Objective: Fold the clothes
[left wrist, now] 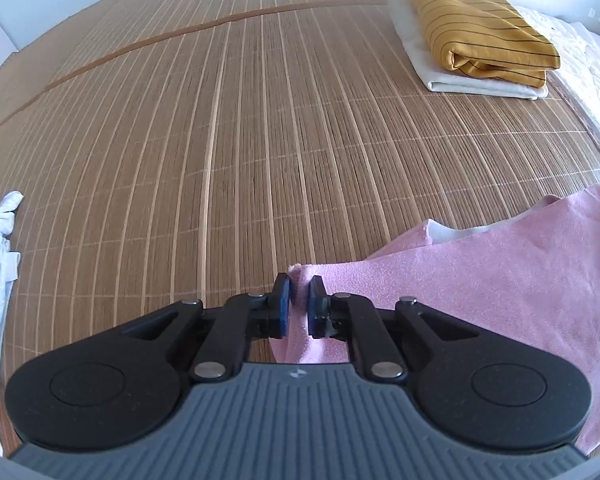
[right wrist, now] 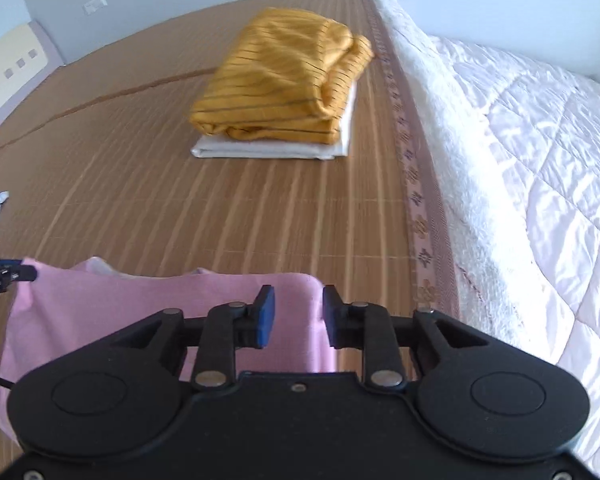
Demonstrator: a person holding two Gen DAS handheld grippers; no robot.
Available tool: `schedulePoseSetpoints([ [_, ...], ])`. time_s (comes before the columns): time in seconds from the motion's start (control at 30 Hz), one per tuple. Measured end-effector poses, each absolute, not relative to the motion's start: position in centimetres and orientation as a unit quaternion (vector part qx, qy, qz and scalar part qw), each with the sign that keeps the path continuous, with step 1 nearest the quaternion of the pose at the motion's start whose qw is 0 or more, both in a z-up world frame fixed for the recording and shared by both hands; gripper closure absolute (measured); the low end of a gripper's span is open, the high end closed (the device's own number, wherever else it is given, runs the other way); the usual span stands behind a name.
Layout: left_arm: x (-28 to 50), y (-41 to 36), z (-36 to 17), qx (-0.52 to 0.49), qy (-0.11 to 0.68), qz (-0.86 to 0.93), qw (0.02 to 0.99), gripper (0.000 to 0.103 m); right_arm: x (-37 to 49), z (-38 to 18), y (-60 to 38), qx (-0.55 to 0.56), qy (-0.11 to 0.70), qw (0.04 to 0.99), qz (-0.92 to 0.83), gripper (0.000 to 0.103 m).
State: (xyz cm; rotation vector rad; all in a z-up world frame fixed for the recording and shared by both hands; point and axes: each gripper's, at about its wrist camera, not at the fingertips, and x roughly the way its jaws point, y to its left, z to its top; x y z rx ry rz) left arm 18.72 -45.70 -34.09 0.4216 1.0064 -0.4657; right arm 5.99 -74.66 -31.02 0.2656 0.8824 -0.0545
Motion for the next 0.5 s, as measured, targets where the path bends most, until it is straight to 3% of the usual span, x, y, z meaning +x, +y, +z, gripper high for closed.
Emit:
schedulePoseSetpoints([
  [0.2,17.8,-45.6,-33.1,0.202,0.480,-0.206,0.828,0.085,6.2,-31.2,-70.2,0.128,0.451,0.882,0.050,0.067],
  [0.5,17.3,-44.6,-33.9,0.211,0.487,-0.200,0.824,0.085,5.8,-33.6,-67.8,0.138,0.486,0.858,0.090,0.062],
])
